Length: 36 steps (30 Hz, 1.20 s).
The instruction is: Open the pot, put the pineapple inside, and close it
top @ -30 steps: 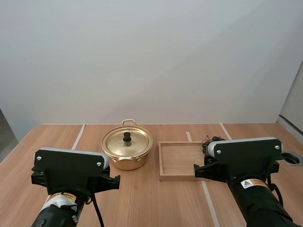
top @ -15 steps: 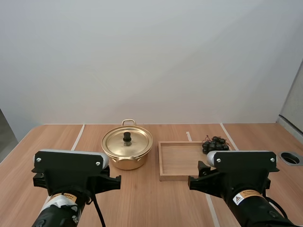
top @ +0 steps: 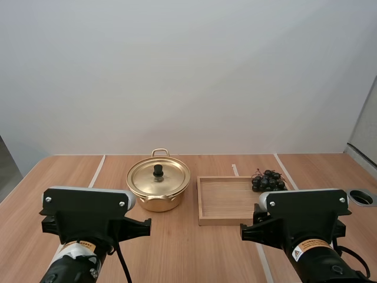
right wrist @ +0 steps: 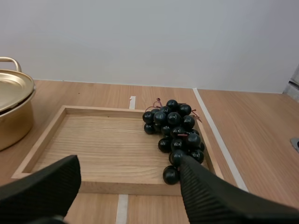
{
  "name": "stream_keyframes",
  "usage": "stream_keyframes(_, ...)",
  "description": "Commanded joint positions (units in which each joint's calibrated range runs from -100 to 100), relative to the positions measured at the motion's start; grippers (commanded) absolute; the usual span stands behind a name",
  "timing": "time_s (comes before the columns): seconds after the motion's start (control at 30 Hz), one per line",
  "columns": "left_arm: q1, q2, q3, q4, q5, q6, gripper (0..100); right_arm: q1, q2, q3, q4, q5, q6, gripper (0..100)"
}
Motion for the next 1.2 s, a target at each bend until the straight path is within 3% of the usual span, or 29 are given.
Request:
stream_keyframes(0.0, 0.04, -0.60, 0.00, -0.17, -2.62, -0.06, 0, 0.05, -0.48, 0.00, -0.70, -0.45, -0.11, 100)
stream_keyframes(0.2, 0.04, -0.65, 0.00, -0.28, -2.63, -1.70, 0, 0.05, -0.48, 0.00, 0.49, -0.12, -6.87, 100)
stream_keyframes(0.23, 0.04, -0.91, 0.00, -0.28, -2.47, -3.77, 0, 0.05, -0.48, 0.00, 0.82, 0.09, -7.44, 89)
stream_keyframes(0.27, 0.04, -1.05, 0.00, -0.05, -2.28, -5.19, 0, 0.05, -0.48, 0.00, 1.25, 0.24, -7.54, 69)
stream_keyframes(0.33, 0.04, -1.05, 0.00, 3.41, -0.25, -5.35, 0, 0.05, -0.48, 0.00, 2.43, 0.58, -7.45, 13)
stream_keyframes(0.37, 0.04, -1.05, 0.00, 6.41, 1.32, -5.35, 0, 0.05, -0.48, 0.00, 2.98, 0.58, -7.45, 0)
stream_keyframes(1.17, 0.04, -1.05, 0.00, 8.04, 0.30, -7.12, 0, 0.28, -0.48, 0.00, 3.45, 0.71, -3.40, 0)
